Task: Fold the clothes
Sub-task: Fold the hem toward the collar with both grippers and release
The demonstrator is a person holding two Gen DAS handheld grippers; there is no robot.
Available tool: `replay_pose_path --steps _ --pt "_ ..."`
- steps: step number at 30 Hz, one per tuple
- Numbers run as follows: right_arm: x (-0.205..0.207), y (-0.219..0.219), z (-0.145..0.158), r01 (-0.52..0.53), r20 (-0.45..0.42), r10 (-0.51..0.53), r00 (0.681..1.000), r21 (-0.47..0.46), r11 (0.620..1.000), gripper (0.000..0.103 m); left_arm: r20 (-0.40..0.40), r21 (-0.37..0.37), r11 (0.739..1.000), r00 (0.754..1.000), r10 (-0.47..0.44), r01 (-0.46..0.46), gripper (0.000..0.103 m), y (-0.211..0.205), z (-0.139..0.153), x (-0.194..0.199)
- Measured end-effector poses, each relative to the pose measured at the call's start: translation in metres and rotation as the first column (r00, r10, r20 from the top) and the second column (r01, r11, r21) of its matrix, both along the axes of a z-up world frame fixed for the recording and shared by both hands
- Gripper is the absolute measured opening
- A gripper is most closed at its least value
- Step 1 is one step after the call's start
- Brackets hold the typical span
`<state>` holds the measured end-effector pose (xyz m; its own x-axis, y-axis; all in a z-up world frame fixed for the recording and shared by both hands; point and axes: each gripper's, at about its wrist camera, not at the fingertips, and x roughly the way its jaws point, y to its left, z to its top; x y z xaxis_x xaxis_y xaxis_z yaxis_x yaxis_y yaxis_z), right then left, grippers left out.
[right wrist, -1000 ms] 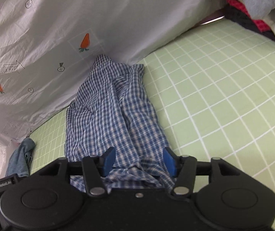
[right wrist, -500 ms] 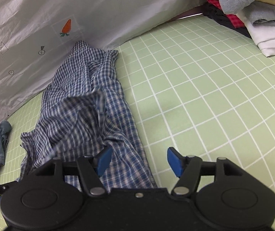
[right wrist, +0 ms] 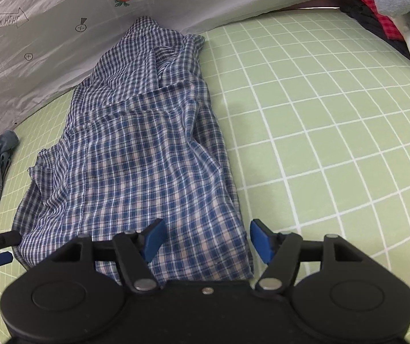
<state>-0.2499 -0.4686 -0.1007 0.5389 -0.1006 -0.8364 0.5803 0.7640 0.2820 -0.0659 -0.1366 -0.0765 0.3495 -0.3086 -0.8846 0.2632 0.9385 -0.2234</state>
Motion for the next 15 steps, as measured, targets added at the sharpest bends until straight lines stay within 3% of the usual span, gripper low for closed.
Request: replay_pose_path --steps 5,10,12,15 --pt "0.002 -0.003 -0.001 0.018 -0.005 -0.018 1.0 -0.001 1.0 0.067 0.023 0.035 0.998 0.998 0.06 -0.061 0.079 0.014 0.0 0.011" --pt "0.0 -0.005 -0.002 0.045 -0.012 -0.045 0.999 0.005 0.999 0.068 -0.018 -0.08 0.995 0.998 0.061 -0.062 0.081 0.013 0.007 0.01" --pt "-0.001 -0.003 -0.003 0.044 -0.016 -0.044 0.999 0.006 0.999 0.069 -0.02 -0.094 0.995 0.999 0.042 -0.044 0.084 0.006 0.006 0.01" --pt "-0.001 -0.003 -0.003 0.044 -0.019 -0.044 0.999 0.008 0.999 0.069 -0.029 -0.044 0.999 1.0 -0.001 -0.001 0.084 -0.009 -0.001 0.009"
